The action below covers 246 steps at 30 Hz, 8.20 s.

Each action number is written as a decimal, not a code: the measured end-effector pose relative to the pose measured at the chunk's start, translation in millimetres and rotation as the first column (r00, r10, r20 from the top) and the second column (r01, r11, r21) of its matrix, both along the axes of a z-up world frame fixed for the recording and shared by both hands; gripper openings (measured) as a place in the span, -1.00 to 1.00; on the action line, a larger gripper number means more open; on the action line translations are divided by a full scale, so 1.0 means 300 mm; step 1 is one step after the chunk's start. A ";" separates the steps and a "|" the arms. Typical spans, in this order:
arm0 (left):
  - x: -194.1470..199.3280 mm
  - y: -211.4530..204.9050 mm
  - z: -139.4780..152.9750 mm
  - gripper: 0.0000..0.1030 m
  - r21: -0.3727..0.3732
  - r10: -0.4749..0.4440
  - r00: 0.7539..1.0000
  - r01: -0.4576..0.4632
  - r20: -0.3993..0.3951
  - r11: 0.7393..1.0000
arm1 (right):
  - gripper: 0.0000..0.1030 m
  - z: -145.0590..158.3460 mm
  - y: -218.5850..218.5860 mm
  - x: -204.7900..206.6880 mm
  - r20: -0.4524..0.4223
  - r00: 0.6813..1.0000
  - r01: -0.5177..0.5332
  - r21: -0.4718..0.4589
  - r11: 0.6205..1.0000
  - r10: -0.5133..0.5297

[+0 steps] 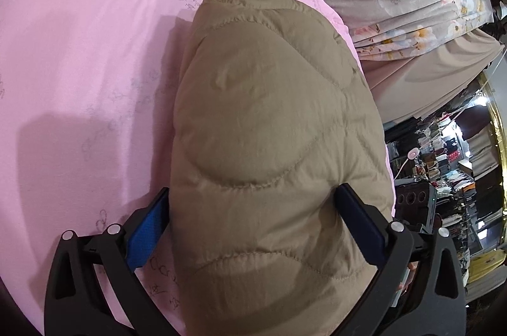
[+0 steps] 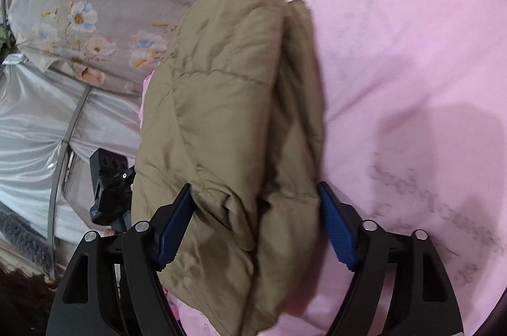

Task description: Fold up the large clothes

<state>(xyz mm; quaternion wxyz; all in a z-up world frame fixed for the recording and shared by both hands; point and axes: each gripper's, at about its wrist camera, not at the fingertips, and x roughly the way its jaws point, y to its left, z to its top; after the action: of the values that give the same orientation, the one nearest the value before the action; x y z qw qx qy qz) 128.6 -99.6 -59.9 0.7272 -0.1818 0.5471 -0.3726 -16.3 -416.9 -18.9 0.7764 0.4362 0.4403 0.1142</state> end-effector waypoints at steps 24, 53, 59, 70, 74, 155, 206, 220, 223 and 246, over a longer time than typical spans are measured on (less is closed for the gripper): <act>0.125 0.052 0.225 0.33 -0.016 -0.018 0.939 0.025 0.343 1.000 | -0.56 0.273 0.128 0.337 0.345 0.938 -0.012 -0.038 0.999 0.024; 0.303 0.187 0.112 0.32 0.018 0.092 0.929 -0.105 0.358 0.994 | -0.58 0.131 0.357 0.512 0.213 0.970 -0.091 -0.119 0.989 0.115; 0.416 0.210 0.256 0.21 -0.009 0.146 0.845 -0.165 0.514 0.986 | -0.61 0.293 0.410 0.683 0.352 0.919 -0.061 -0.316 0.947 0.177; 0.717 0.280 0.343 0.21 -0.081 0.231 0.756 -0.231 0.613 0.970 | -0.61 0.361 0.455 1.041 0.460 0.857 -0.022 -0.413 0.910 0.230; 0.834 0.281 0.232 0.21 -0.048 0.223 0.781 -0.241 0.584 0.969 | -0.59 0.245 0.457 1.169 0.406 0.889 -0.044 -0.389 0.920 0.214; 0.898 0.033 0.049 -0.67 0.401 0.235 0.601 -0.727 0.764 0.557 | -1.00 0.130 0.356 1.558 0.198 0.979 0.161 -0.572 0.804 -0.055; 0.067 0.126 -0.004 0.89 0.446 0.240 0.708 -0.633 0.664 0.633 | 0.69 0.066 0.614 0.499 0.202 0.979 0.167 -0.776 0.609 -0.011; 0.091 0.147 -0.018 0.89 0.459 0.262 0.720 -0.635 0.643 0.621 | 0.70 0.033 0.636 0.526 0.122 0.992 0.121 -0.822 0.557 -0.035; 0.090 0.146 -0.018 0.89 0.459 0.262 0.720 -0.636 0.643 0.621 | 0.70 0.032 0.636 0.526 0.121 0.992 0.120 -0.822 0.556 -0.035; 0.089 0.146 -0.017 0.88 0.458 0.258 0.718 -0.636 0.647 0.621 | 0.70 0.038 0.634 0.524 0.129 0.991 0.127 -0.822 0.555 -0.036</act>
<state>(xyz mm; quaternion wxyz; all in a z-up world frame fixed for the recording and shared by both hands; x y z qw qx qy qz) 155.3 -55.8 -64.9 0.9330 0.0564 0.3554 0.0112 140.8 -226.6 -7.4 0.9150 0.0344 0.3835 -0.1209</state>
